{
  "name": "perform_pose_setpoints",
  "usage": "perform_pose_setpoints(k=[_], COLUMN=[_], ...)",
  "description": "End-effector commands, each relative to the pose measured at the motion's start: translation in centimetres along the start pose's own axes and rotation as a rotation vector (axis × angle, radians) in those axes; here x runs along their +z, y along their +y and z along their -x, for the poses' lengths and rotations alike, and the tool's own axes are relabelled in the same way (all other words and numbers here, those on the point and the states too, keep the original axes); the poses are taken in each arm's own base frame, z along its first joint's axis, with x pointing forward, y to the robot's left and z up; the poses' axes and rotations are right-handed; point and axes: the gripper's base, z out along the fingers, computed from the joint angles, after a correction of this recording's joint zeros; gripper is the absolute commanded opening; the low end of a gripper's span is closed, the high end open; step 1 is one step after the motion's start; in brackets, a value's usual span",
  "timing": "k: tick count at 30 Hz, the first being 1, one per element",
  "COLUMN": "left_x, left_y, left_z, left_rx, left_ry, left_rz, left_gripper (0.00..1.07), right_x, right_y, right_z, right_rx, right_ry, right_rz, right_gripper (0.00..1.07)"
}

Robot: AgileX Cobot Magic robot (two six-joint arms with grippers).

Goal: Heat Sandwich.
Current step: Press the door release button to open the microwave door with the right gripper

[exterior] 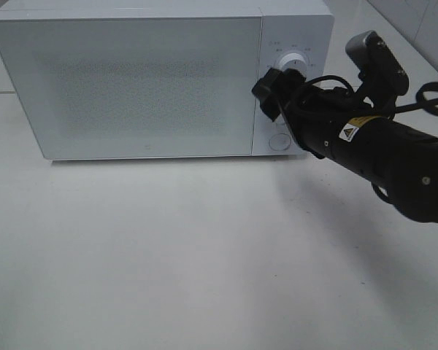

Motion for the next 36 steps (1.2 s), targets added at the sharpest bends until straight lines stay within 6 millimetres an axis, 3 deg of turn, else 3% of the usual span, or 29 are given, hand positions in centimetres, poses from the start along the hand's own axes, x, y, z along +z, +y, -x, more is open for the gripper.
perform_pose_setpoints(k=[1, 8, 12, 16, 23, 26, 28, 31, 32, 36], left_x=[-0.3, -0.3, -0.3, -0.3, -0.3, -0.3, -0.3, -0.3, -0.3, -0.3], left_y=[-0.1, -0.1, -0.1, -0.1, -0.1, -0.1, -0.1, -0.1, -0.1, -0.1], left_z=[-0.2, -0.2, -0.2, -0.2, -0.2, -0.2, -0.2, -0.2, -0.2, -0.2], left_rx=[-0.002, -0.002, -0.002, -0.002, -0.002, -0.002, -0.002, -0.002, -0.002, -0.002], left_ry=[-0.023, -0.023, -0.023, -0.023, -0.023, -0.023, -0.023, -0.023, -0.023, -0.023], left_rz=[-0.006, -0.006, -0.006, -0.006, -0.006, -0.006, -0.006, -0.006, -0.006, -0.006], left_gripper=[0.76, 0.76, 0.76, 0.76, 0.76, 0.76, 0.76, 0.76, 0.76, 0.76], right_x=[-0.9, -2.0, -3.9, -5.0, -8.6, -11.3, -12.0, -15.0, -15.0, -18.7], right_y=[-1.2, -3.6, -4.0, -3.9, -4.6, -4.8, -4.8, -4.2, -4.2, -2.6], right_z=[0.2, 2.3, 6.8, 8.8, 11.3, 11.9, 12.1, 12.9, 12.9, 12.1], right_rx=[-0.162, -0.352, -0.466, -0.5, -0.383, -0.292, -0.288, -0.265, -0.265, -0.303], right_ry=[0.171, 0.43, 0.58, 0.653, 0.836, 0.875, 0.877, 0.819, 0.819, 0.716], right_rz=[-0.085, -0.325, -0.583, -0.652, -0.621, -0.539, -0.53, -0.531, -0.531, -0.516], right_gripper=[0.75, 0.75, 0.75, 0.75, 0.75, 0.75, 0.75, 0.75, 0.75, 0.75])
